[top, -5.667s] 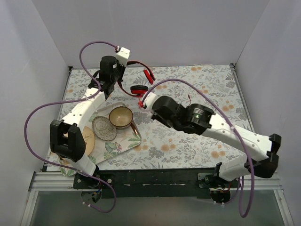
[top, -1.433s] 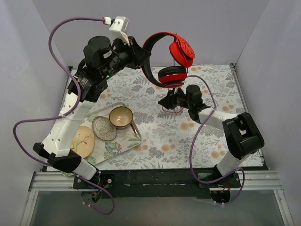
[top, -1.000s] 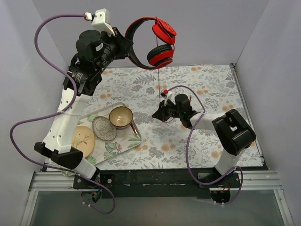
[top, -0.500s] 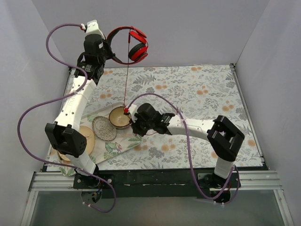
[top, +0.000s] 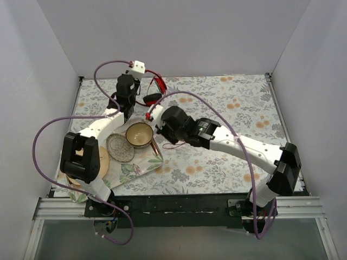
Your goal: Wrap the headphones
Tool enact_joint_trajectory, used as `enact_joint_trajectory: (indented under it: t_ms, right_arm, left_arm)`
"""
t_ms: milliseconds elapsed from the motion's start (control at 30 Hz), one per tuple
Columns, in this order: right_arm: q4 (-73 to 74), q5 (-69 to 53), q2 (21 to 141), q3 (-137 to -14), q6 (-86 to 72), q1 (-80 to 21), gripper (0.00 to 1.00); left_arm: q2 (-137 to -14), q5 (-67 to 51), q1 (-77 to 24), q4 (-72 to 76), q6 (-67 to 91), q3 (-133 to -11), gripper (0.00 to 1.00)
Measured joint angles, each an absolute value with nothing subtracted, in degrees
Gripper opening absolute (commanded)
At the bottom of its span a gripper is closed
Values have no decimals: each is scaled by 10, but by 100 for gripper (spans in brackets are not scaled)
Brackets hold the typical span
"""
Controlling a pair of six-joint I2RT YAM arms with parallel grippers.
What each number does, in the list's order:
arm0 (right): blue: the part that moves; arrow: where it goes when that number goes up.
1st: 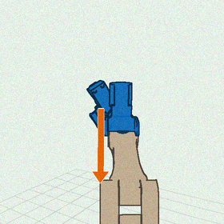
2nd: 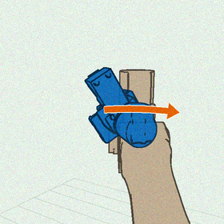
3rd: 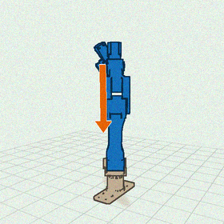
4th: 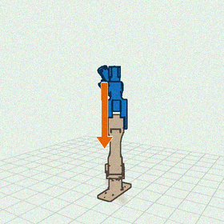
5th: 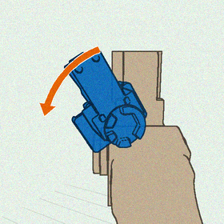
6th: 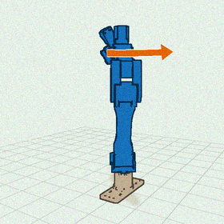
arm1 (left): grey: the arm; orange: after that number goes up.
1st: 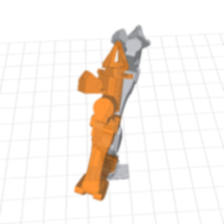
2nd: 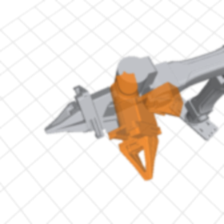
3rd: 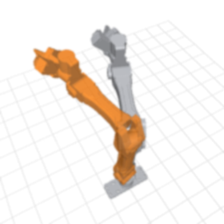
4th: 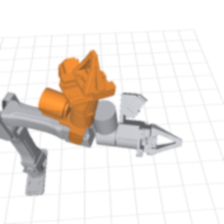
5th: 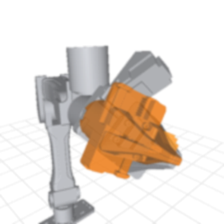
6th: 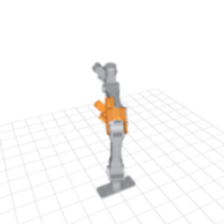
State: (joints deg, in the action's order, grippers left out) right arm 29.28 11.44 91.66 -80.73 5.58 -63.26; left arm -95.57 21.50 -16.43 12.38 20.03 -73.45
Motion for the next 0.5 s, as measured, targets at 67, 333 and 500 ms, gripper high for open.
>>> enact_joint_trajectory:
  t_ms: [67,333,500]
  right_arm:
    - [304,142,896,-842,66,-618,1]
    - [319,191,875,-931,100,-543,1]
    - [338,201,875,-946,121,-542,1]
  left_arm:
    - [-947,211,-186,153,141,-687,0]
    - [-915,183,-278,191,26,-614,0]
    - [-914,173,-263,184,15,-638,0]
